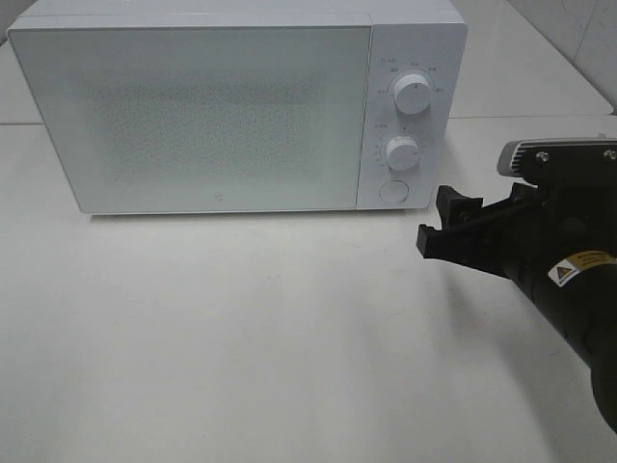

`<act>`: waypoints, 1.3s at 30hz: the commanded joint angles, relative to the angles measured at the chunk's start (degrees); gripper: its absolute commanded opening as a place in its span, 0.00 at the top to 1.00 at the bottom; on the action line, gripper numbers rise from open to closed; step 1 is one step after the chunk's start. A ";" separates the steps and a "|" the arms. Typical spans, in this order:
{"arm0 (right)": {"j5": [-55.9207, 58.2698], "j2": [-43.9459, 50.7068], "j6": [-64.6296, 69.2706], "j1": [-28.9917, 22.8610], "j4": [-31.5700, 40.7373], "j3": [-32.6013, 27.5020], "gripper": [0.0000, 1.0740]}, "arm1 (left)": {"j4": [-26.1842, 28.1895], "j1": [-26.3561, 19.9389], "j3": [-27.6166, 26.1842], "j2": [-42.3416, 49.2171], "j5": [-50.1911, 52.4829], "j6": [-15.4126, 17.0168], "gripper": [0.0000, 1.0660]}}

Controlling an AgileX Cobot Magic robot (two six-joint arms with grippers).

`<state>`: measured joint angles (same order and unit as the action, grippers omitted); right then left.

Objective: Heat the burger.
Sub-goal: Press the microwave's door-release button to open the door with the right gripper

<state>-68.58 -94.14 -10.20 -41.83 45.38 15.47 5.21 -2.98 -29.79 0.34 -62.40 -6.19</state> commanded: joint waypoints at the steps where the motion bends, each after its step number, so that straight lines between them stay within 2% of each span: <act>1: -1.95 -0.40 -1.26 -1.15 1.43 0.74 0.35 | 0.23 0.06 0.17 0.86 0.80 0.23 0.08; 7: -1.55 -0.40 -0.17 -1.15 0.63 0.92 0.35 | 0.23 0.06 0.17 0.86 0.80 0.23 0.08; 12: -1.55 -0.40 7.51 -1.15 0.63 0.92 0.35 | 0.23 0.06 0.17 0.86 0.80 0.23 0.08; 13: -1.55 -0.40 13.01 -1.15 0.63 0.92 0.35 | 0.23 0.06 0.17 0.86 0.80 0.23 0.08; 15: -1.49 -0.40 15.76 -1.15 0.63 0.92 0.35 | 0.23 0.06 0.17 0.86 0.80 0.23 0.08; 17: -1.49 -0.40 27.62 -1.15 0.63 0.92 0.35 | 0.23 0.06 0.17 0.86 0.80 0.23 0.08; 18: -1.49 -0.40 27.62 -1.15 0.63 0.92 0.35 | 0.23 0.06 0.17 0.86 0.80 0.23 0.08; 19: -1.43 -0.40 35.47 -1.15 0.63 0.92 0.36 | 0.23 0.06 0.17 0.86 0.80 0.23 0.08; 20: -1.43 -0.40 35.47 -1.15 0.63 0.92 0.36 | 0.23 0.06 0.17 0.86 0.80 0.23 0.08; 21: -1.03 -0.40 44.52 -1.15 0.63 0.92 0.38 | 0.23 0.06 0.17 0.86 0.80 0.23 0.08; 23: -0.92 -0.40 48.07 -1.15 0.63 0.92 0.39 | 0.23 0.06 0.17 0.86 0.80 0.23 0.08; 25: -0.92 -0.40 60.05 -1.15 0.63 0.92 0.45 | 0.23 0.06 0.17 0.86 0.80 0.23 0.08; 26: -0.92 -0.40 60.05 -1.15 0.63 0.92 0.45 | 0.23 0.06 0.17 0.86 0.80 0.23 0.08; 28: -0.92 -0.40 69.44 -1.15 0.63 0.92 0.55 | 0.23 0.06 0.17 0.86 0.80 0.23 0.08; 29: -0.92 -0.40 69.44 -1.15 0.63 0.92 0.55 | 0.23 0.06 0.17 0.86 0.80 0.23 0.08; 31: -0.63 -0.40 78.84 -1.03 0.63 0.92 0.72 | 0.23 0.06 0.17 0.86 0.80 0.23 0.08; 32: -0.63 -0.40 78.84 -1.03 0.63 0.92 0.72 | 0.23 0.06 0.17 0.86 0.80 0.23 0.08; 34: -0.63 -0.40 83.42 -1.03 0.69 0.92 0.85 | 0.23 0.06 0.17 0.86 0.80 0.23 0.08; 35: -0.63 -0.40 83.42 -1.03 0.69 0.92 0.85 | 0.23 0.06 0.17 0.86 0.80 0.23 0.08; 37: -0.52 -0.40 84.51 -1.03 0.74 0.92 0.95 | 0.23 0.06 0.17 0.86 0.80 0.23 0.08; 39: -0.34 -0.40 84.51 -1.03 0.86 0.92 0.98 | 0.23 0.06 0.17 0.86 0.80 0.23 0.08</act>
<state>-69.27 -94.54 72.94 -42.91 46.29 15.93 5.21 -2.98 -29.79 0.34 -62.40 -6.19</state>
